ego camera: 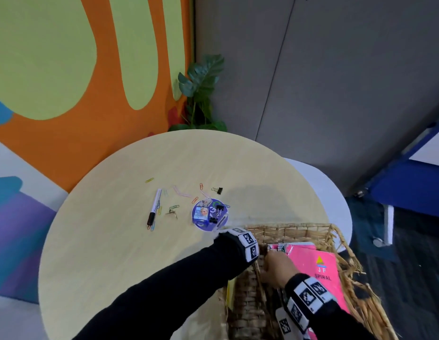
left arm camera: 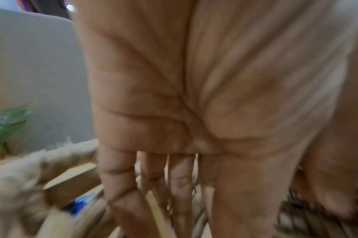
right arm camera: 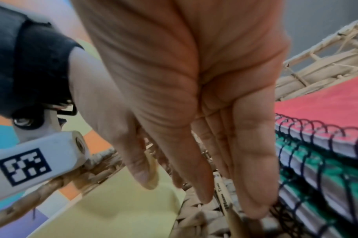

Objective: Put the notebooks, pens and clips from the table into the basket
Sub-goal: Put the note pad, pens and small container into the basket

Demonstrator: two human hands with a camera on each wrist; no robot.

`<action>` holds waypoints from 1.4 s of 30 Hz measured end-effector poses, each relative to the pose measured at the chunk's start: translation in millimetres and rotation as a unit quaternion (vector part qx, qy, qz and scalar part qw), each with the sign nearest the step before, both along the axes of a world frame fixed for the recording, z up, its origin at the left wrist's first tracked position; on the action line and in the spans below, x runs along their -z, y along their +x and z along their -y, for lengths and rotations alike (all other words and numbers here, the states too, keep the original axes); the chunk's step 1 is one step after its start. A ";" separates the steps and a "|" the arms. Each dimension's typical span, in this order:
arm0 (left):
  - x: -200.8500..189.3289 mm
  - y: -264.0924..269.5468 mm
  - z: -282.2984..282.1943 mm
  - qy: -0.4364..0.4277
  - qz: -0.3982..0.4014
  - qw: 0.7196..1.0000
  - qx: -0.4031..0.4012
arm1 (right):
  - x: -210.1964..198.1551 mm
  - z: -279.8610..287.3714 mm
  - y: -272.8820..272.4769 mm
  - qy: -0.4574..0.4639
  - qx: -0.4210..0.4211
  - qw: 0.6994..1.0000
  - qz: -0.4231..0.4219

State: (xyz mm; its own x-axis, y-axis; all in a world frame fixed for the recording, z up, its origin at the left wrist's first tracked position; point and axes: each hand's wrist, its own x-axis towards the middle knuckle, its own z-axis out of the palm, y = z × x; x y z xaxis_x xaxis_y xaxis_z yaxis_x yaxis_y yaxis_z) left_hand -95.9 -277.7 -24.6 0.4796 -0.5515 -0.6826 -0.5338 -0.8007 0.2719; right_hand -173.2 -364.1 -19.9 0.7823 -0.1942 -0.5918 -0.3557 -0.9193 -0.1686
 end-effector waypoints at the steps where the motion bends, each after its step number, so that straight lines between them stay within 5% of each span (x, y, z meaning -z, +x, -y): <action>1: -19.9 -6.3 1.1 -0.017 -0.019 1.000 0.003 | 2.0 0.7 -0.9 0.006 -0.004 1.000 0.000; 5: -48.3 5.3 -9.2 -0.080 0.001 0.996 -0.046 | -2.1 6.7 -1.6 0.024 -0.010 1.000 -0.005; 9: -46.1 38.2 -73.7 -0.267 0.098 0.935 -0.213 | -43.5 9.9 31.7 0.003 -0.034 0.996 0.087; 12: -19.7 62.7 -129.2 -0.257 0.153 0.893 -0.337 | -76.2 -6.2 81.7 0.015 -0.065 0.982 0.174; 15: 9.3 78.0 -178.3 -0.207 0.161 0.871 -0.416 | -75.2 -39.3 139.1 0.034 -0.155 0.974 0.164; 23: 49.5 99.8 -231.6 -0.113 0.171 0.835 -0.511 | 0.7 -117.8 233.6 -0.084 -0.390 0.915 -0.064; 27: 56.0 113.4 -233.8 -0.099 0.174 0.833 -0.517 | 77.1 -112.4 261.0 -0.122 -0.402 0.898 -0.130; 30: 55.3 123.5 -229.9 -0.089 0.171 0.841 -0.505 | 89.7 -113.8 266.3 -0.130 -0.432 0.881 -0.139; 36: 52.3 135.5 -221.6 -0.042 0.145 0.861 -0.486 | -25.0 -118.9 242.7 -0.085 -0.367 0.926 -0.034; 42: 40.6 138.0 -229.4 -0.036 0.184 0.852 -0.489 | -114.5 -60.6 173.2 0.033 -0.304 0.948 0.091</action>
